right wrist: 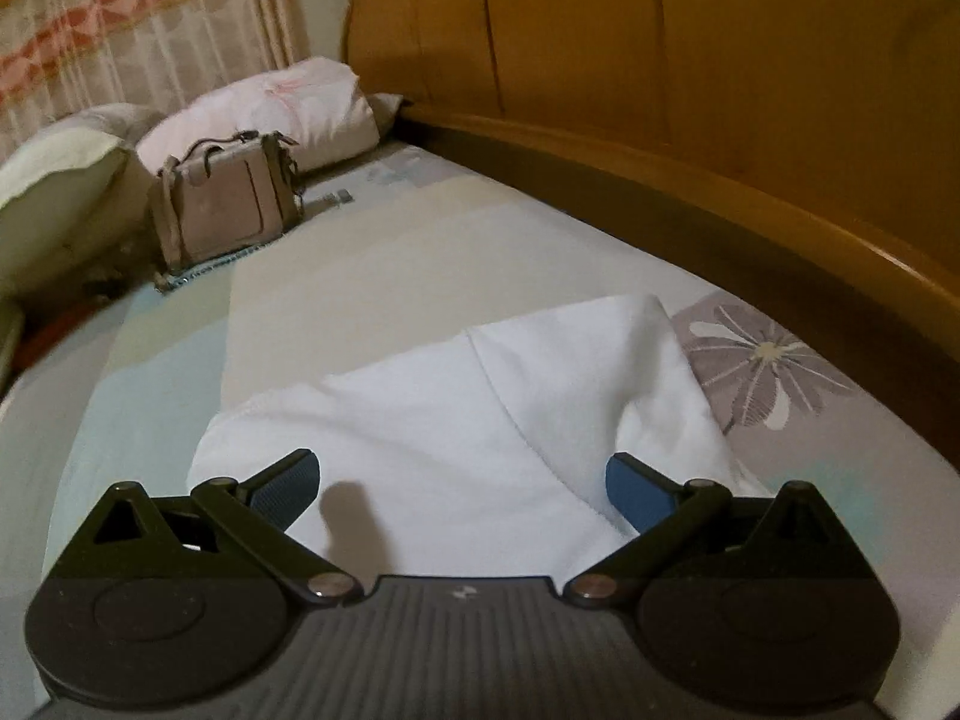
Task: Fold clothes
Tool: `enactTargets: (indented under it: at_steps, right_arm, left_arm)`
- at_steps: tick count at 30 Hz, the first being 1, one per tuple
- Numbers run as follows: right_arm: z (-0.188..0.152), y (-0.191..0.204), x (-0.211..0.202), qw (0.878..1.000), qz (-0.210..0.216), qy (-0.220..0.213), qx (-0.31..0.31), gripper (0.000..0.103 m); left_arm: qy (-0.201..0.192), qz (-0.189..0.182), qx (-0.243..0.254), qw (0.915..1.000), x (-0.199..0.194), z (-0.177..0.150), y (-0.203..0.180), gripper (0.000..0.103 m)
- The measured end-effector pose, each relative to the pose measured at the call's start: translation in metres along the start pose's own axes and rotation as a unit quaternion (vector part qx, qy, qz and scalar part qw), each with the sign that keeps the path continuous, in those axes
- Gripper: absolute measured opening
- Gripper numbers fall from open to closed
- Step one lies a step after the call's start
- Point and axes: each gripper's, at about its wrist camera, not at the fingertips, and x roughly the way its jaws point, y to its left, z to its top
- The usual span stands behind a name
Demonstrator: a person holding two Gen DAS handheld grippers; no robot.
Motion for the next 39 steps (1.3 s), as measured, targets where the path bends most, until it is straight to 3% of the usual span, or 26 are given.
enactTargets:
  at_steps: [4, 8, 12, 16, 19, 22, 26, 32, 36, 39]
  right_arm:
    - [-0.01, 0.024, -0.012, 0.998, -0.008, -0.009, -0.056, 0.103]
    - [-0.028, 0.042, -0.007, 0.994, -0.036, 0.033, -0.103, 0.103]
    - [-0.037, 0.058, -0.036, 0.994, -0.007, 0.022, -0.108, 0.103]
    - [-0.055, 0.074, -0.046, 0.99, -0.006, 0.05, -0.133, 0.103]
    - [-0.069, 0.089, -0.072, 0.989, -0.002, 0.022, -0.143, 0.103]
    - [-0.086, 0.095, -0.089, 0.989, 0.028, 0.028, -0.145, 0.103]
    - [-0.106, 0.094, -0.094, 0.989, 0.029, 0.071, -0.129, 0.103]
    - [-0.113, 0.067, -0.12, 0.996, 0.048, 0.04, -0.067, 0.103]
    - [-0.111, 0.052, -0.118, 0.996, 0.056, 0.05, -0.045, 0.103]
    - [-0.101, 0.04, -0.128, 0.998, 0.05, 0.002, -0.045, 0.103]
  left_arm:
    - [-0.006, 0.008, -0.003, 0.9999, -0.002, 0.0, 0.0, 0.101]
    - [-0.012, 0.005, 0.0, 0.9999, -0.009, -0.002, -0.001, 0.101]
    - [-0.016, 0.004, -0.004, 0.9999, -0.018, -0.004, -0.001, 0.101]
    - [-0.019, 0.002, -0.016, 0.9997, -0.03, -0.004, 0.0, 0.101]
    - [-0.027, 0.004, -0.017, 0.9995, -0.042, -0.006, -0.001, 0.101]
    - [-0.034, 0.009, -0.017, 0.9993, -0.054, -0.008, -0.002, 0.101]
    - [-0.037, 0.008, -0.019, 0.9991, -0.066, -0.011, -0.002, 0.101]
    - [-0.034, -0.001, -0.018, 0.9993, -0.071, -0.015, -0.006, 0.101]
    - [-0.033, -0.008, -0.013, 0.9993, -0.07, -0.015, -0.013, 0.101]
    - [-0.031, -0.009, -0.004, 0.9995, -0.068, -0.014, -0.018, 0.101]
